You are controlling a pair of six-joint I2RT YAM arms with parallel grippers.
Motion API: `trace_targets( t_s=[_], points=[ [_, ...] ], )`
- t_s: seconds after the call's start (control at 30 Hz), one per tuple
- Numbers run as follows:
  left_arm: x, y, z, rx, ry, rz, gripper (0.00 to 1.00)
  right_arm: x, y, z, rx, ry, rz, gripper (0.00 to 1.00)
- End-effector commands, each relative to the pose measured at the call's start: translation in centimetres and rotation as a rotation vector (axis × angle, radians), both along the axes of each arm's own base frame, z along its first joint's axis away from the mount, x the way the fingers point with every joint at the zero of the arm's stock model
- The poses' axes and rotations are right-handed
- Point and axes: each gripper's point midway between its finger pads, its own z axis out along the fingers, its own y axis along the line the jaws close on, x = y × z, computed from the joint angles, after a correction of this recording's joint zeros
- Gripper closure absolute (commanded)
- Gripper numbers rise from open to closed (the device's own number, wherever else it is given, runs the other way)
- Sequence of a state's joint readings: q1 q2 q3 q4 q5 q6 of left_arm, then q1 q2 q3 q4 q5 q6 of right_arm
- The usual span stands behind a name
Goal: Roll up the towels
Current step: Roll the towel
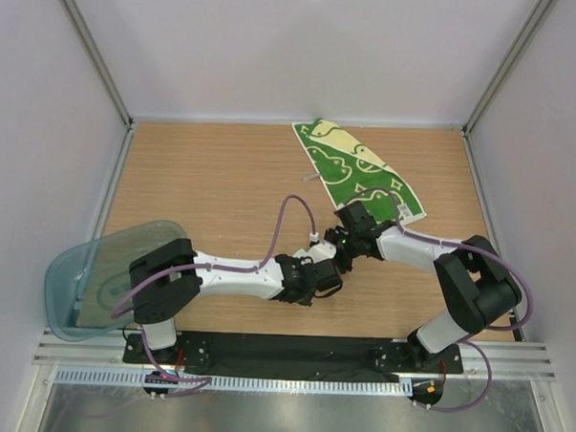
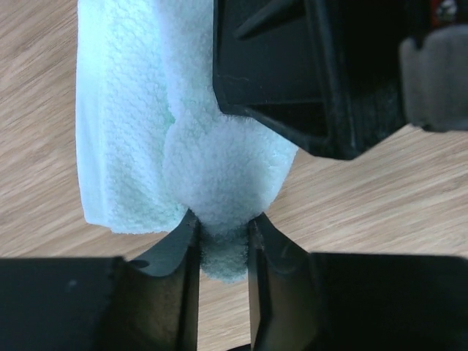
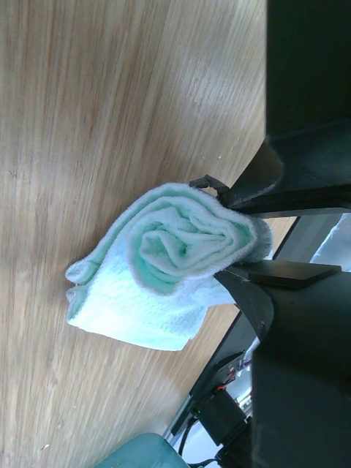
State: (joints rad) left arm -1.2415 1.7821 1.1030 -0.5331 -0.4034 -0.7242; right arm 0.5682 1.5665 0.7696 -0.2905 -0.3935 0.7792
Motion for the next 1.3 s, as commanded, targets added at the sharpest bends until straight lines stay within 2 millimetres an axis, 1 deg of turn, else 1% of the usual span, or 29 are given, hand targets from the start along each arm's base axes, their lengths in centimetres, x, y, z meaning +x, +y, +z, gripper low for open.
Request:
trace_targets(
  t_s=[0.0, 0.07, 0.13, 0.17, 0.23, 0.27, 0.3, 0.33, 0.37, 0.4, 0.47, 0.53, 0.6, 0.63, 0.67, 0.73, 0.77, 0.8, 0.83, 0.87, 0.9, 0.93, 0.97, 1.03, 1.07, 1.1, 1.13, 1.2, 1.27],
  points=[
    [-0.9, 1.1, -2.7, 0.026, 0.048, 0.012, 0.83, -0.3, -0.6, 0.0, -0.053, 0.001, 0.027, 0.78],
    [-1.0, 0.7, -2.3, 0.006, 0.056, 0.000, 0.83, 0.0, -1.0, 0.2, -0.071, -0.006, 0.024, 0.69],
    [-1.3, 0.2, -1.9, -0.030, 0.089, -0.015, 0.84, 0.9, -1.5, 1.2, -0.067, -0.034, -0.007, 0.57],
    [-1.4, -0.3, -1.7, -0.056, 0.101, -0.022, 0.85, 1.6, -1.7, 2.0, -0.055, -0.056, -0.024, 0.46],
    [-1.7, -0.7, -1.4, -0.102, 0.140, -0.028, 0.87, 3.1, -2.9, 3.8, -0.053, -0.100, -0.074, 0.35],
    [-1.6, -1.1, -1.2, -0.128, 0.146, -0.030, 0.89, 4.2, -3.2, 5.3, -0.050, -0.141, -0.083, 0.33],
    [-1.5, -1.1, -1.0, -0.145, 0.158, -0.027, 0.89, 5.3, -4.3, 5.9, -0.068, -0.162, -0.121, 0.32],
    [-1.9, -1.4, -0.7, -0.171, 0.185, -0.037, 0.90, 5.4, -5.2, 6.6, -0.086, -0.164, -0.130, 0.30],
    [-1.9, -1.5, -0.4, -0.194, 0.198, -0.031, 0.91, 6.3, -5.6, 7.8, -0.094, -0.198, -0.136, 0.30],
    [-1.9, -1.7, -0.3, -0.217, 0.210, -0.030, 0.92, 6.7, -7.0, 8.0, -0.121, -0.191, -0.163, 0.30],
    [-1.7, -2.0, 0.6, -0.266, 0.233, -0.022, 0.94, 7.6, -8.0, 9.1, -0.131, -0.217, -0.184, 0.29],
    [-1.2, -1.9, 1.1, -0.306, 0.248, 0.004, 0.96, 7.9, -9.1, 9.4, -0.135, -0.220, -0.206, 0.29],
    [-1.3, -2.6, 2.2, -0.396, 0.295, 0.014, 0.97, 7.7, -9.5, 9.8, -0.125, -0.235, -0.212, 0.29],
    [-1.6, -2.3, 2.0, -0.413, 0.325, 0.022, 0.98, 7.6, -9.6, 9.8, -0.119, -0.232, -0.215, 0.29],
    [-1.3, -2.3, 2.3, -0.455, 0.366, 0.037, 0.99, 7.1, -9.6, 9.5, -0.114, -0.224, -0.211, 0.29],
    [-0.8, -2.7, 2.9, -0.538, 0.408, 0.073, 1.00, 6.9, -9.3, 9.7, -0.085, -0.239, -0.212, 0.29],
    [-0.3, -1.9, 2.4, -0.559, 0.438, 0.116, 1.00, 6.2, -9.1, 9.2, -0.064, -0.221, -0.200, 0.30],
    [-0.8, -2.0, 2.6, -0.595, 0.496, 0.110, 1.00, 5.8, -8.8, 9.6, -0.038, -0.238, -0.196, 0.30],
    [-0.2, -2.6, 3.3, -0.659, 0.512, 0.135, 1.00, 6.1, -8.3, 10.0, 0.002, -0.273, -0.190, 0.30],
    [-0.5, -2.1, 2.9, -0.675, 0.550, 0.155, 1.00, 5.2, -7.8, 9.5, 0.041, -0.259, -0.172, 0.30],
    [0.0, -2.0, 3.5, -0.719, 0.576, 0.172, 1.00, 5.5, -7.3, 10.8, 0.092, -0.331, -0.166, 0.30],
    [0.2, -1.9, 3.7, -0.747, 0.607, 0.217, 1.00, 5.3, -7.1, 11.0, 0.119, -0.337, -0.178, 0.30],
    [0.6, -2.0, 4.0, -0.786, 0.608, 0.228, 1.00, 4.4, -7.1, 10.1, 0.136, -0.323, -0.180, 0.30],
    [0.9, -1.0, 3.5, -0.830, 0.672, 0.291, 1.00, 4.4, -6.7, 11.0, 0.199, -0.382, -0.189, 0.30],
    [1.6, -1.2, 4.1, -0.892, 0.685, 0.325, 1.00, 3.7, -6.7, 9.9, 0.212, -0.353, -0.203, 0.30],
    [1.5, -0.4, 3.4, -0.902, 0.711, 0.367, 1.00, 3.8, -6.3, 10.2, 0.244, -0.374, -0.199, 0.30],
    [1.5, -0.1, 3.1, -0.915, 0.733, 0.384, 1.00, 3.3, -6.4, 9.3, 0.247, -0.358, -0.203, 0.30],
    [1.8, 0.2, 2.8, -0.941, 0.757, 0.428, 1.00, 3.2, -6.1, 9.0, 0.270, -0.365, -0.199, 0.30],
    [1.6, 1.1, 1.5, -0.930, 0.787, 0.482, 1.00, 2.8, -6.0, 7.9, 0.274, -0.343, -0.196, 0.30]
  ],
)
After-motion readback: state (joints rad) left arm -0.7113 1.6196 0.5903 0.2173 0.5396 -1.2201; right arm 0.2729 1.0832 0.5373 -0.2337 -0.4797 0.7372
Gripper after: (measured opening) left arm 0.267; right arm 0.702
